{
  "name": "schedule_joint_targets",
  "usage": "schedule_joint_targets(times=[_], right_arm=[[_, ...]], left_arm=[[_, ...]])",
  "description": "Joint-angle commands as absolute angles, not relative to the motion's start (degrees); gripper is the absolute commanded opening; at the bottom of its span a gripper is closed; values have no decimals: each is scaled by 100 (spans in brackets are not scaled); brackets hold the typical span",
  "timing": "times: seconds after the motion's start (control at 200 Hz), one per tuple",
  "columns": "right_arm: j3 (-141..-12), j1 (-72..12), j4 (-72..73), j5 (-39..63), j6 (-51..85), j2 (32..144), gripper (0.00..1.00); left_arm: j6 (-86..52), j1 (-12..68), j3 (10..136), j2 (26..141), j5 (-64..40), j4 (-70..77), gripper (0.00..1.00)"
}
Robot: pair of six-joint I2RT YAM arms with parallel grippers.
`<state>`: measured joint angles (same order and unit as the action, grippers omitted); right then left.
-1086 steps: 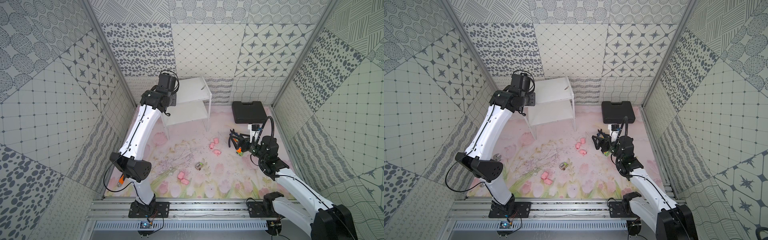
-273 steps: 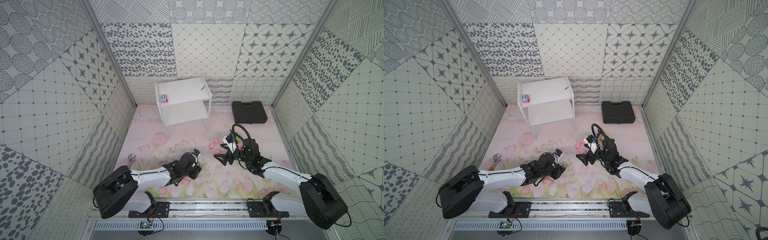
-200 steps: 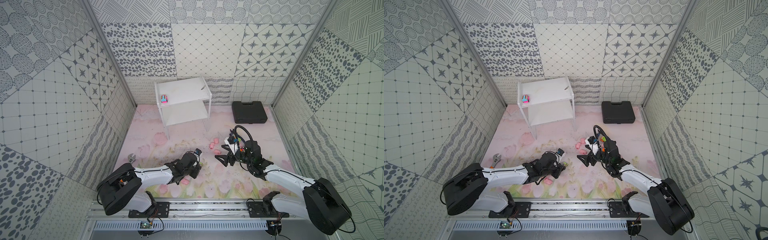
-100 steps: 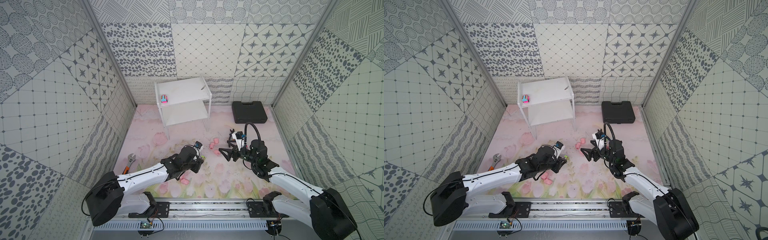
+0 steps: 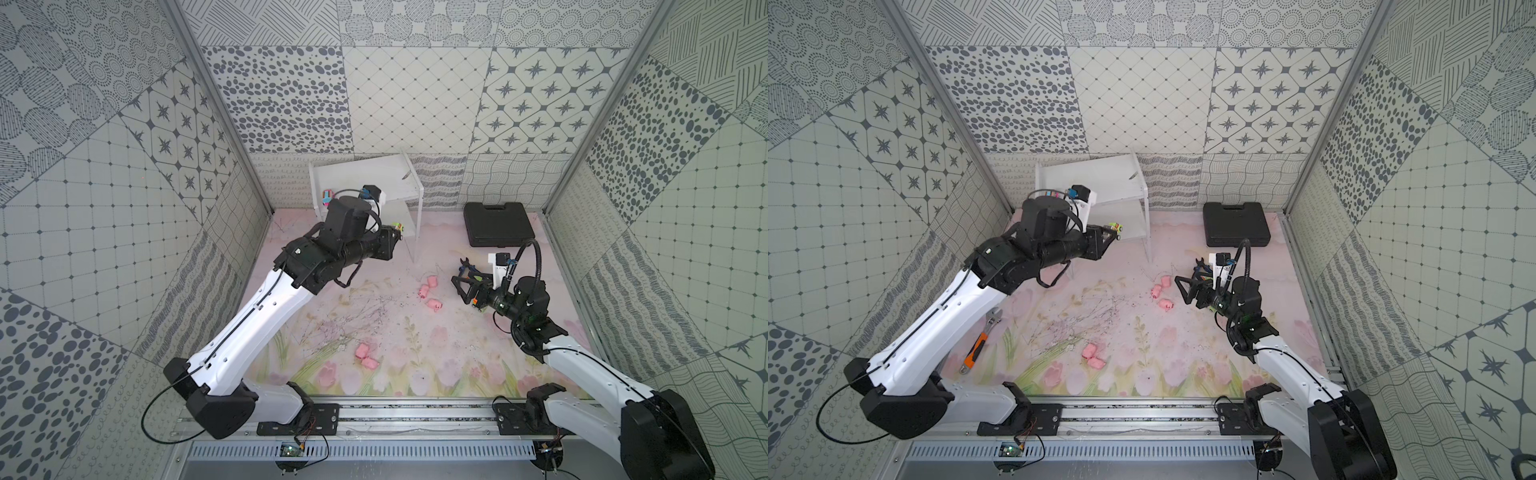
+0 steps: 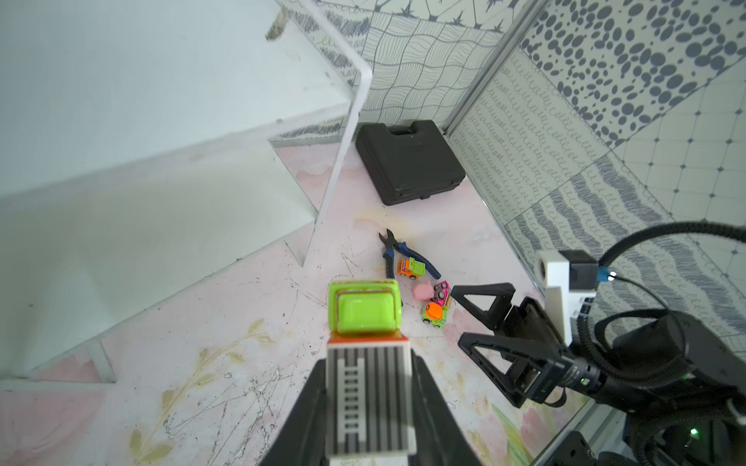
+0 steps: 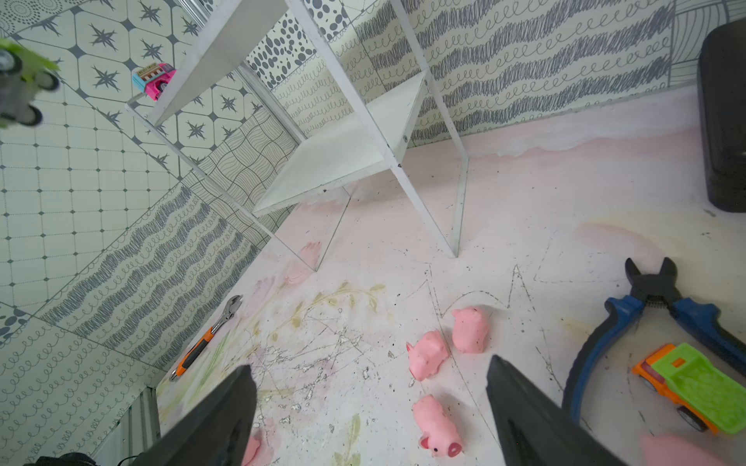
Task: Organize plastic toys on shelves
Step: Place the plastic toy on the shelf.
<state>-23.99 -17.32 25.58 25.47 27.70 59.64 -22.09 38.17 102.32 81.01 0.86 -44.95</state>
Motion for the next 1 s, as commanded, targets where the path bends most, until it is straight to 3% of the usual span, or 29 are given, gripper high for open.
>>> schedule_joint_targets(times=[0.0,0.16,0.44,0.996], right_arm=[[-2413,-1688,3221,2594,2892,6023,93],[-2373,-1600,3307,2671,2831,5988,94],[-2444,-1505,3315,2924,2804,6080,94],[-2317,-1494,3396,2962,2807,6076,94]], left_arm=[[-2369,3308,13003,9388,416,-8084,11],[-2352,2924,15560,10738,794,-9554,11],[-2345,2508,15595,10921,1435,-9052,11],[-1673,2462,15750,11473,1969,-8340,12]])
